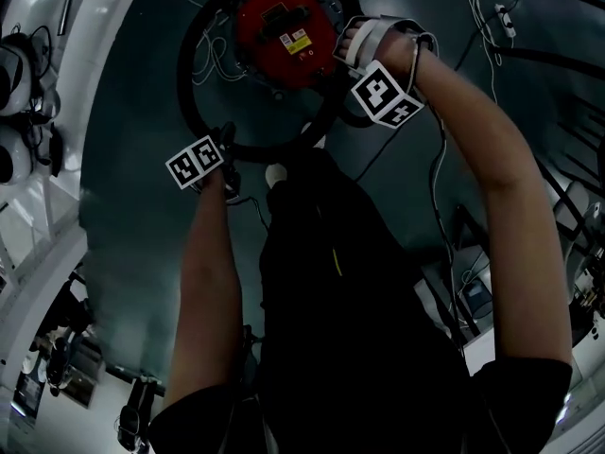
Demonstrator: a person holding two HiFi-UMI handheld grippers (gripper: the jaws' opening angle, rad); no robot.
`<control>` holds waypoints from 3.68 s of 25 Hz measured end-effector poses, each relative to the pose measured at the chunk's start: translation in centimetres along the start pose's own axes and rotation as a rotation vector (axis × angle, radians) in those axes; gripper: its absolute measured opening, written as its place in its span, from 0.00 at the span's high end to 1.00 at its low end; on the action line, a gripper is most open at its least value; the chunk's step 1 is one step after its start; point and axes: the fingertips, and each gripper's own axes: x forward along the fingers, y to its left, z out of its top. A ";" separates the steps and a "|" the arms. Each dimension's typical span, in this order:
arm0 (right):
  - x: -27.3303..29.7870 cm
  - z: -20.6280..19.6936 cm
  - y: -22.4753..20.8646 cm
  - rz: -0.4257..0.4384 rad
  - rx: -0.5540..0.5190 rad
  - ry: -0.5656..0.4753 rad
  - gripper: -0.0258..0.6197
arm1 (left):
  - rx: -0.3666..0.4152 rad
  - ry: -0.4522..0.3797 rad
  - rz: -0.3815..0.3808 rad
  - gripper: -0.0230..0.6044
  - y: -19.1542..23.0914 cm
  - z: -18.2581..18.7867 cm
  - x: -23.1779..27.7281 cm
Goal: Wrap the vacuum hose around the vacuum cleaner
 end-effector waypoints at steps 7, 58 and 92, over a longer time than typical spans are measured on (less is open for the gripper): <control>1.2 1.1 -0.3 0.024 -0.090 -0.027 0.68 | 0.046 0.076 0.051 0.67 -0.1 -2.5 2.1; -0.9 -1.6 -7.6 -0.092 -0.295 0.104 0.71 | -0.223 0.070 0.207 0.63 2.7 -4.7 4.4; 2.4 3.7 -8.5 -0.102 -0.211 -0.103 0.72 | 0.316 -0.339 -0.329 0.37 -12.4 3.8 2.7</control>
